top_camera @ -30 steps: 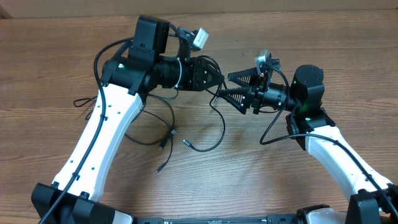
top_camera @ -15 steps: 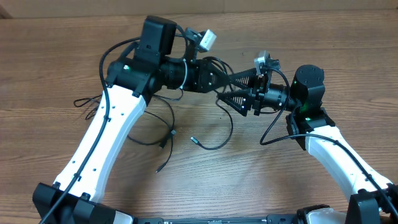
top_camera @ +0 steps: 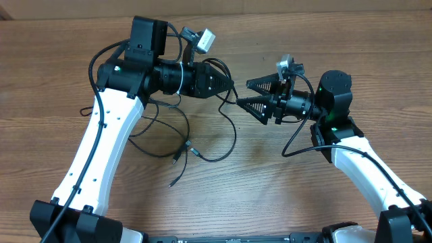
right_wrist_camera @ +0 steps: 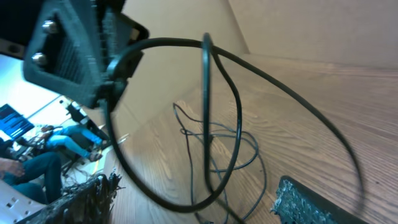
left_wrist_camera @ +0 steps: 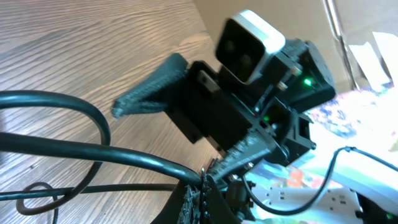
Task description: Untangle cables
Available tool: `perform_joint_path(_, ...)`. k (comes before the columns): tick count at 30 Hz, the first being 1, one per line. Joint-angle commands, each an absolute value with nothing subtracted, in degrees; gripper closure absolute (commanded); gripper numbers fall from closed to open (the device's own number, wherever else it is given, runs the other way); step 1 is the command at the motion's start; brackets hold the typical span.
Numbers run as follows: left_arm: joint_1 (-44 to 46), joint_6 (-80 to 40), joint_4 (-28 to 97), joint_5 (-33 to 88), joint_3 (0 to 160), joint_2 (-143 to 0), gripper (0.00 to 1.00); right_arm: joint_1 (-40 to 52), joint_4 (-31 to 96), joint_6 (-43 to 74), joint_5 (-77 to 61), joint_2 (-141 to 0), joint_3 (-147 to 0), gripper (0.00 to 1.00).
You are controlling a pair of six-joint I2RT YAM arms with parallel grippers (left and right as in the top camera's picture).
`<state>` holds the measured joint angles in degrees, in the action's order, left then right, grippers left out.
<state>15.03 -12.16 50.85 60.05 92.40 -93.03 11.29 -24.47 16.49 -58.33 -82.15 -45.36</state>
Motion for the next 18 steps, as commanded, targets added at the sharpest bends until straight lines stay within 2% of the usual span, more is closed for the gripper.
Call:
perform_joint_path(1,15.9,-7.5,50.8,64.9,92.6,-93.3,0.96,11.2,-24.8,16.4,-54.5,-82.3,-45.7,0.16)
perform_joint_path(10,15.9,-3.9,52.6,64.8,92.6,-93.3,0.96,11.2,-25.1,16.3,-52.6,-82.3,-45.7,0.14)
perform_joint_path(14,15.3,-3.8,53.9,56.5,92.6,-93.3,0.96,11.2,-25.0,16.3,-52.8,-82.3,-45.7,0.15)
perform_joint_path(18,14.9,1.5,56.6,54.7,92.6,-93.3,0.96,11.2,-25.1,16.2,-52.7,-82.3,-45.7,0.15)
